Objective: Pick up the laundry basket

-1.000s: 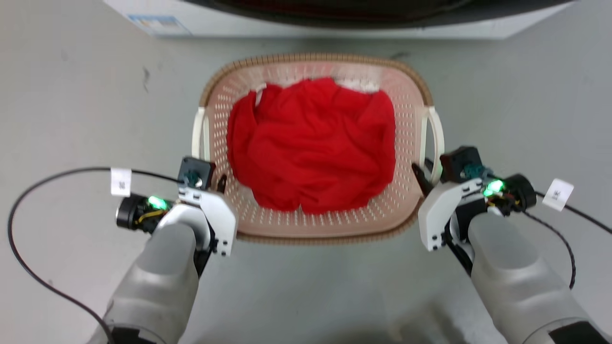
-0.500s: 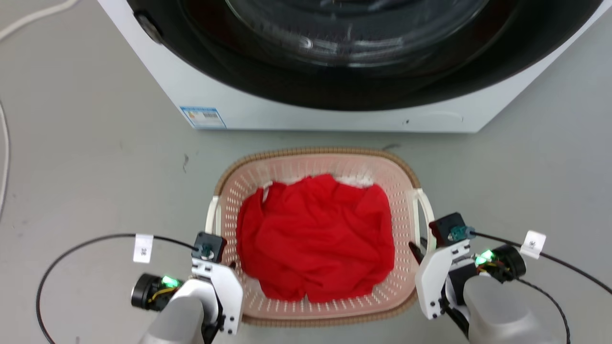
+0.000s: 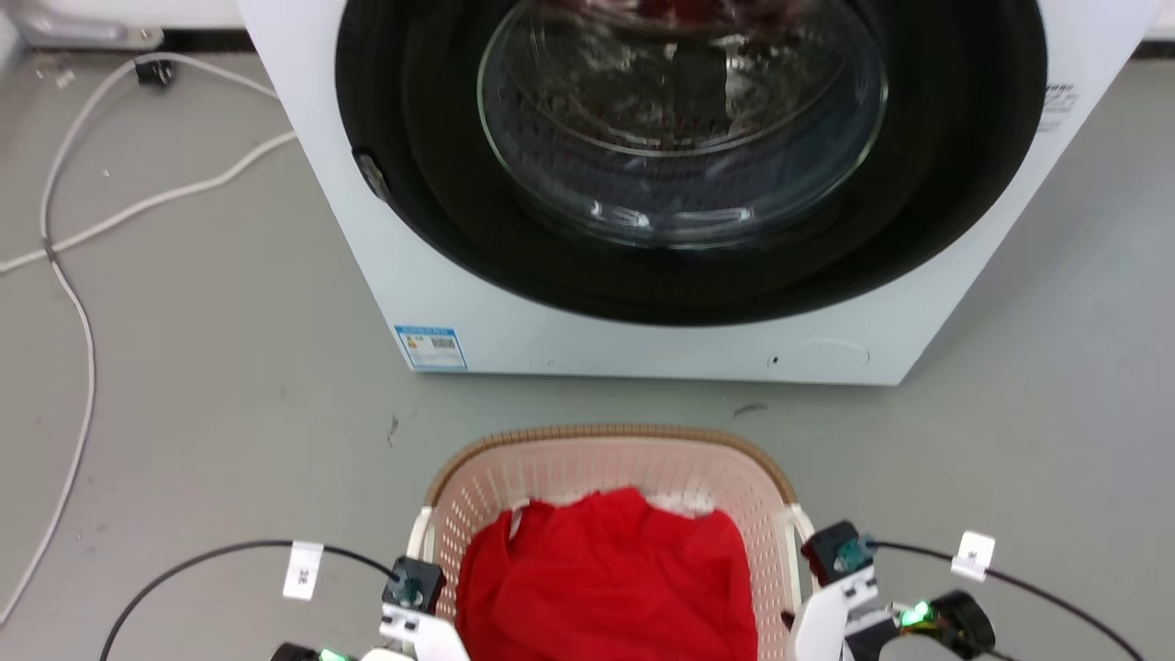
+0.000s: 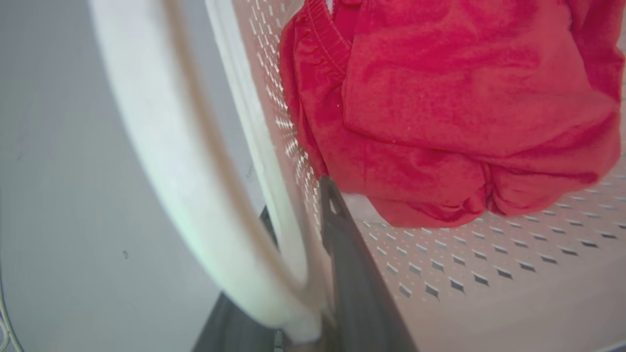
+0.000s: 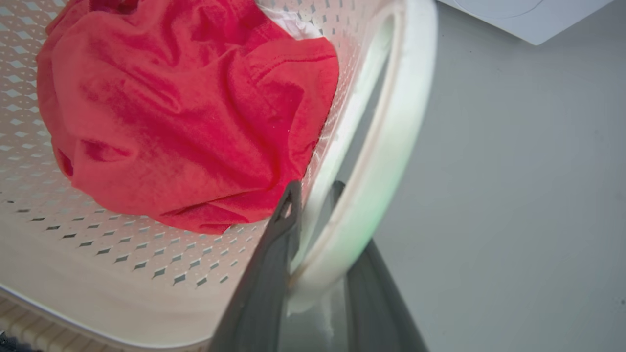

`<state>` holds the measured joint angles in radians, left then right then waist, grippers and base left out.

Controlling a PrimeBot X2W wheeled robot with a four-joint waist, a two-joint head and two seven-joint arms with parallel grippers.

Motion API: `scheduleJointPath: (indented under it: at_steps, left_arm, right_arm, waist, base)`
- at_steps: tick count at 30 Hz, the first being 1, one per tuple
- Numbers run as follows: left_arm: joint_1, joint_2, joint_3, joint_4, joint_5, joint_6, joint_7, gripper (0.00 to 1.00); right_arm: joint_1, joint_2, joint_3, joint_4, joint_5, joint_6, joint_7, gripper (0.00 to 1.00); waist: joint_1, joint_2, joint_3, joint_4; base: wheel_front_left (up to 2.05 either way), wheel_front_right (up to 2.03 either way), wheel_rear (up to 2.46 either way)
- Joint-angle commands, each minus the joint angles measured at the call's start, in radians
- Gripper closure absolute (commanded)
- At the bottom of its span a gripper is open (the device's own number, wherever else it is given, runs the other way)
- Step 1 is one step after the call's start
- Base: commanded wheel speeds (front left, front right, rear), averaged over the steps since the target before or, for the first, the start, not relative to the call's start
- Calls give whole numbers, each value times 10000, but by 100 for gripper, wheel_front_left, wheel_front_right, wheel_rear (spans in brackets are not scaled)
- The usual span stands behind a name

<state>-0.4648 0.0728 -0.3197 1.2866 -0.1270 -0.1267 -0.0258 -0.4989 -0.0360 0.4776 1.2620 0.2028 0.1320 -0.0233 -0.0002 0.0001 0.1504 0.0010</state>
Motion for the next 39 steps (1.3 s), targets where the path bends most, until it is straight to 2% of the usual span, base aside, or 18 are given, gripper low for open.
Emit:
scheduleJointPath:
  at_steps: [1,16,39]
  left_arm:
    - [184,143,-64,30,11,-9,27,100]
    - [1152,124,-580,12,-572,-26,241,100]
    - [1445,307,-964,6,-1156,-29,108,100]
  right_arm:
    - [221,-255,135,-37,90,-24,100,100]
    - [963,-218,1526,49,1204,-20,593,100]
    - [1261,-257,2508,225,2078,-18,744,100]
  waist:
    - [2,-1,-398,50]
    - [2,-1,-1724,22]
    - [2,-1,-2130,-159]
  base:
    - [0,0,0]
    - [0,0,0]
    - [0,0,0]
